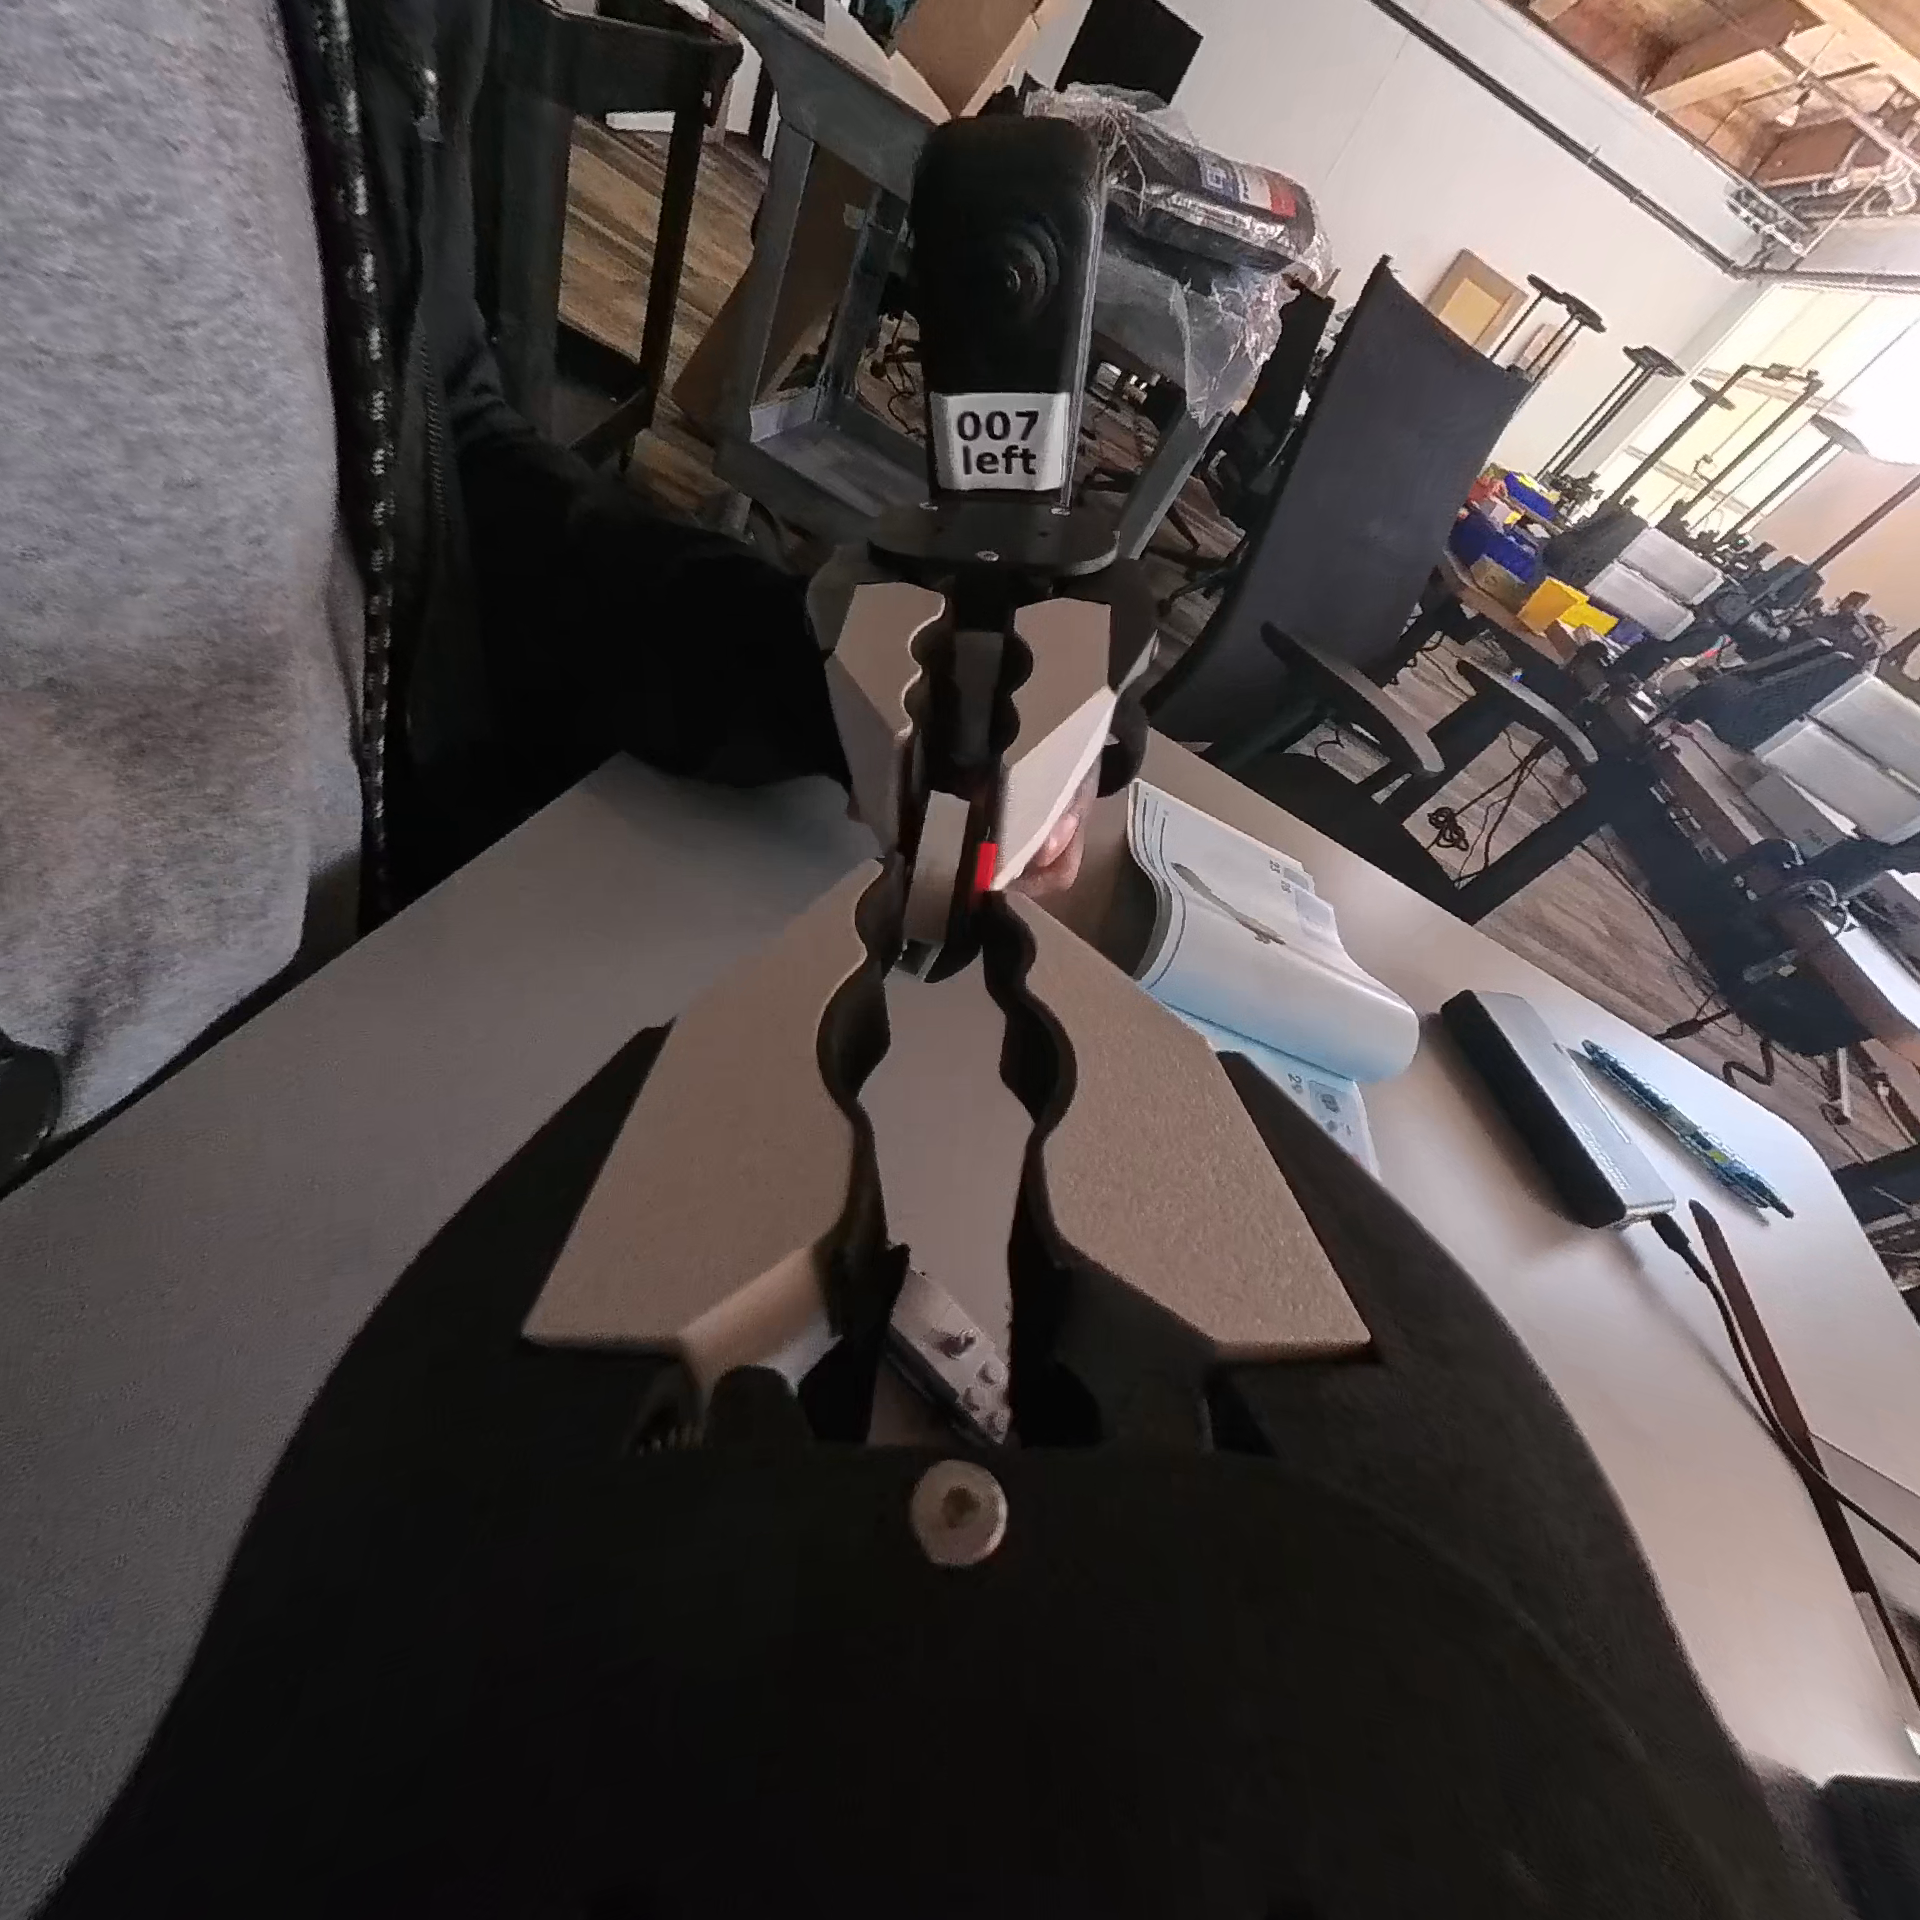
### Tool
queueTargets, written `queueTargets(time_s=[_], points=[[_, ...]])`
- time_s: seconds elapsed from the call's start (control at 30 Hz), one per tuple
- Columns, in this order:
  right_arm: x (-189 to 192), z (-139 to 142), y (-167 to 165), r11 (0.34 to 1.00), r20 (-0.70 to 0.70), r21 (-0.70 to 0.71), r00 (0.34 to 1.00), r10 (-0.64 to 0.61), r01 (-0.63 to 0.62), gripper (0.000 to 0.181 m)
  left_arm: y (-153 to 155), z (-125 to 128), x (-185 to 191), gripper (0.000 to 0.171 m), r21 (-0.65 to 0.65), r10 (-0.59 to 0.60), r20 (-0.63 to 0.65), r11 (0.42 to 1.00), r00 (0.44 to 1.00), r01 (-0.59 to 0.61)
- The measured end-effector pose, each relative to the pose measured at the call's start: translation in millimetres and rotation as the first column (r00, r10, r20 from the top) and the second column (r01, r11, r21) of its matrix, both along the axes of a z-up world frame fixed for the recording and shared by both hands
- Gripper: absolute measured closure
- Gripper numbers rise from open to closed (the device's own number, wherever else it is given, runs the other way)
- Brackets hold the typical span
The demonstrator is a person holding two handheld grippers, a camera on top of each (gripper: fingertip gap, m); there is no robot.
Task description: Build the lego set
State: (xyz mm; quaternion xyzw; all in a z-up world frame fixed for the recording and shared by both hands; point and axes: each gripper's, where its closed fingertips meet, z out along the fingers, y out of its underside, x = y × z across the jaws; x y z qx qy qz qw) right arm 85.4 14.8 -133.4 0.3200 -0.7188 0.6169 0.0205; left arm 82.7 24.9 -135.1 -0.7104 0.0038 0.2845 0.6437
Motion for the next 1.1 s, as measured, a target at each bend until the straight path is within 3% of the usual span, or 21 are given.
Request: queueTargets(time_s=[0.2,0.3,0.47,0.57,0.67,0.9,1.1], points=[[-17,-3,-3,0.995,-0.084,-0.017,0.992,-0.099,0.098,0.167,-4,-5,-16,0.157,0.021,0.079,0.09,0.996,0.993,-0.081],[-25,-5,-2,0.985,-0.204,-0.082,0.965,-0.165,0.151,0.166,-15,-4,-27,0.136,0.089,0.089,0.246,0.99,0.965,-0.114],[-37,-3,-3,0.947,-0.431,-0.238,0.85,-0.302,0.216,0.166,-19,10,-35,0.126,0.342,-0.115,0.537,0.935,0.835,-0.091],[-40,1,-5,0.924,-0.499,-0.305,0.788,-0.36,0.229,0.166,-13,0,-41,0.126,0.344,-0.133,0.619,0.932,0.774,-0.115],[-39,5,-6,0.908,-0.528,-0.353,0.753,-0.392,0.225,0.166,-8,-9,-43,0.129,0.314,-0.121,0.649,0.942,0.751,-0.119],[-34,0,-10,0.903,-0.587,-0.382,0.703,-0.402,0.197,0.166,-5,-3,-36,0.154,0.337,-0.161,0.614,0.939,0.772,-0.073],[-31,3,-11,0.892,-0.551,-0.402,0.723,-0.417,0.208,0.159,-4,-1,-31,0.154,0.309,-0.14,0.563,0.95,0.814,-0.05]])
